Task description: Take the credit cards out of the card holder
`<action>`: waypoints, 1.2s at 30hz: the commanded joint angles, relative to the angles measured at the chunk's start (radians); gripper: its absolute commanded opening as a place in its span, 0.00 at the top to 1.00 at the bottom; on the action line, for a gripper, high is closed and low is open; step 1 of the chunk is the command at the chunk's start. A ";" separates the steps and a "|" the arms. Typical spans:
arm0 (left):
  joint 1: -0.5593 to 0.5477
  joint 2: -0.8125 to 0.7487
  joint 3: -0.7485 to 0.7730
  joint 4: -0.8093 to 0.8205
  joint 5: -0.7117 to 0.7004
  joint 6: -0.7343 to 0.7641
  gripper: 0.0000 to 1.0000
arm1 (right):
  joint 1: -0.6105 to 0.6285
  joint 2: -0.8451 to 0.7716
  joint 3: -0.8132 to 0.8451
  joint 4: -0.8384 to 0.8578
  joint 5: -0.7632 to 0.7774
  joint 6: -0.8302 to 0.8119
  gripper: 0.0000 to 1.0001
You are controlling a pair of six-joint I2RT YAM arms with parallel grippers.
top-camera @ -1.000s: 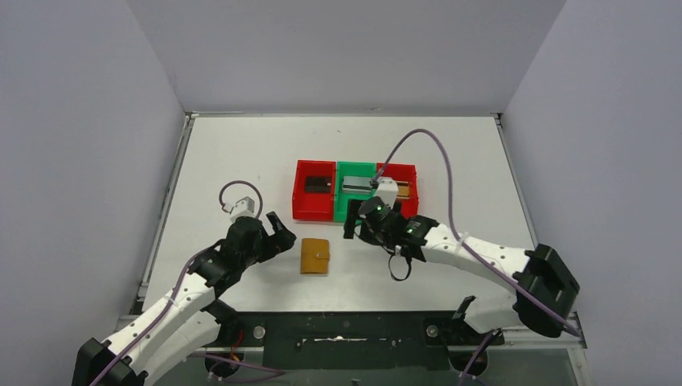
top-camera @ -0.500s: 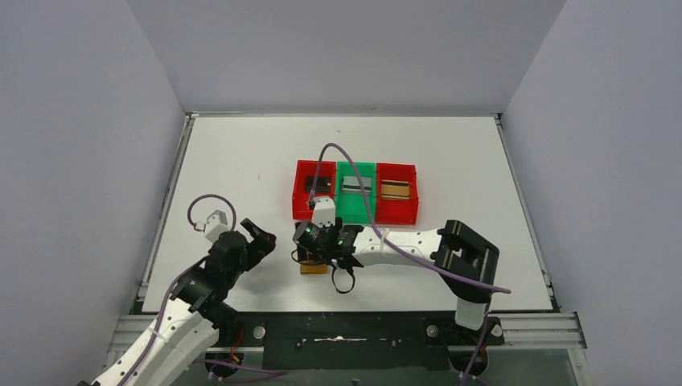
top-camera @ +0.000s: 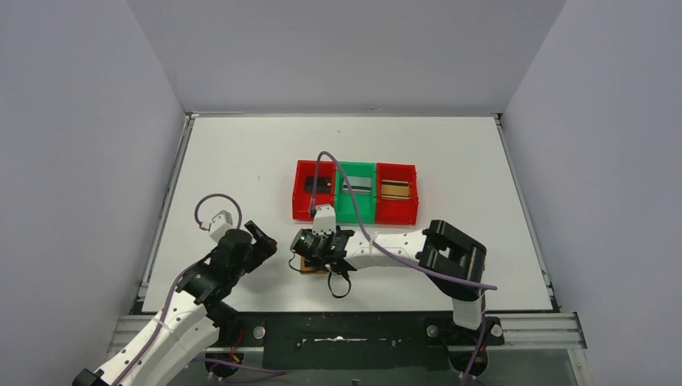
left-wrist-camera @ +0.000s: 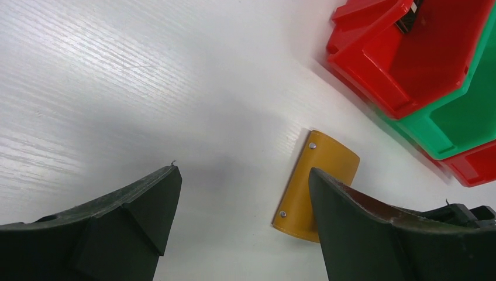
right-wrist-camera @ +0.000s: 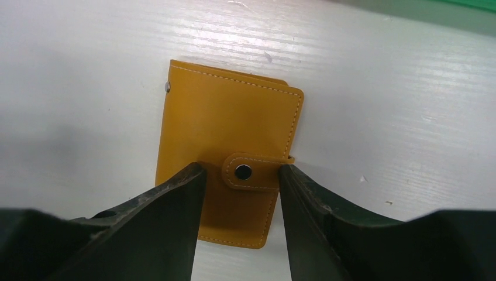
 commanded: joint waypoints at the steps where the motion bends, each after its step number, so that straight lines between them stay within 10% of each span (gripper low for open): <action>1: 0.007 0.032 0.034 0.083 0.048 0.060 0.20 | -0.008 -0.013 -0.037 0.001 0.023 0.035 0.54; 25: -0.007 0.497 0.011 0.536 0.626 0.229 0.29 | -0.174 -0.216 -0.474 0.674 -0.408 0.040 0.91; 36: -0.023 0.582 -0.009 0.540 0.579 0.192 0.75 | -0.193 -0.250 -0.525 0.714 -0.408 0.062 0.94</action>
